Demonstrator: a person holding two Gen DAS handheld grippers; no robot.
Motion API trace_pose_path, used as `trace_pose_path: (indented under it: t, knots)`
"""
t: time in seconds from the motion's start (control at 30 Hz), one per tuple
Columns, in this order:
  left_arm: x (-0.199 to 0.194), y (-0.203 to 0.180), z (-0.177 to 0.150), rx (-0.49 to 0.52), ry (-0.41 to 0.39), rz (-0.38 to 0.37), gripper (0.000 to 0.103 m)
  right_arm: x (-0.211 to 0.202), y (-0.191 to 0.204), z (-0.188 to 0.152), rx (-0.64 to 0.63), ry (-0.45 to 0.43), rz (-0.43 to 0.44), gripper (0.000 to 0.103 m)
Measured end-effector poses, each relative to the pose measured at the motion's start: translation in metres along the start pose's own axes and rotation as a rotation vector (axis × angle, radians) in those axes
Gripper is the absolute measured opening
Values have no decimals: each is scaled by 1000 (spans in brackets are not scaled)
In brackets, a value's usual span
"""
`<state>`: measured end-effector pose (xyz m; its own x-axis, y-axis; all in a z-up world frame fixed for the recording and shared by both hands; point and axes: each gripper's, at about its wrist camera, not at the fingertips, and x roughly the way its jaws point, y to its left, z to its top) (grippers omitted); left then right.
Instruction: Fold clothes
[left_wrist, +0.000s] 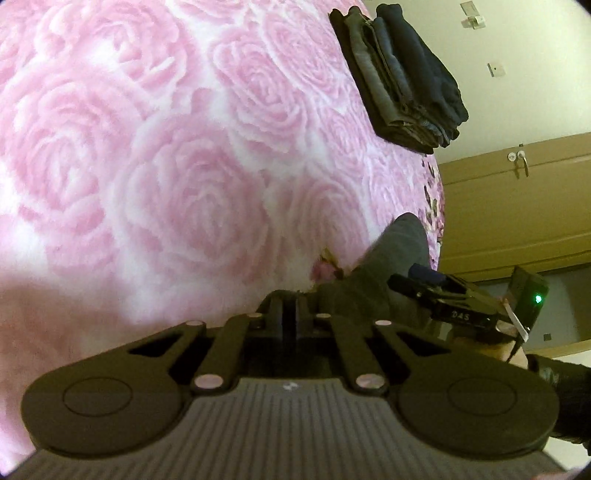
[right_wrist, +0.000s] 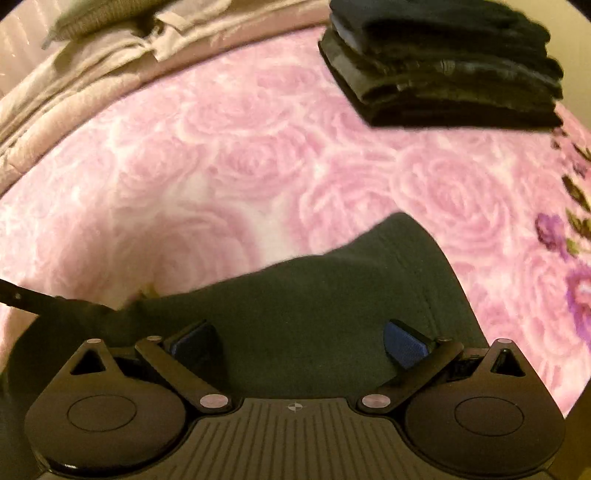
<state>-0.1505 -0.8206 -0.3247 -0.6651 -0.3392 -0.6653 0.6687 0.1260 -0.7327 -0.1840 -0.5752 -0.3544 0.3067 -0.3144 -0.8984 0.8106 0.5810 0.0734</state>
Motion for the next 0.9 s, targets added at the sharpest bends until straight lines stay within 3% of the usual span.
trace_pose_path:
  t: [0.17,0.23,0.3,0.4,0.5,0.63,0.77,0.9]
  knots:
    - [-2,-6,-4,39,10,11,4,2,-17,-4,36,-4,-49,96]
    - [-9,-9,-6,61,1,44,2,-1,-21,-4,62,-13,-56,86]
    - [-20,-10,-8,80,-15,89,2,-2,-25,-4,72,-16,-52,85]
    - [-39,-17,-13,136,-41,138,2,-6,-26,-3,67,-13,-45,85]
    - [-49,-33,-24,202,-53,121,2,-16,-23,-5,72,-25,-46,85]
    - [-26,-48,-44,265,-15,106,2,-26,-16,-22,65,-20,-9,85]
    - [11,-46,-75,313,73,205,2,-27,-11,-47,10,28,-11,87]
    - [-12,-35,-110,282,55,253,2,-33,-10,-55,-22,76,-60,92]
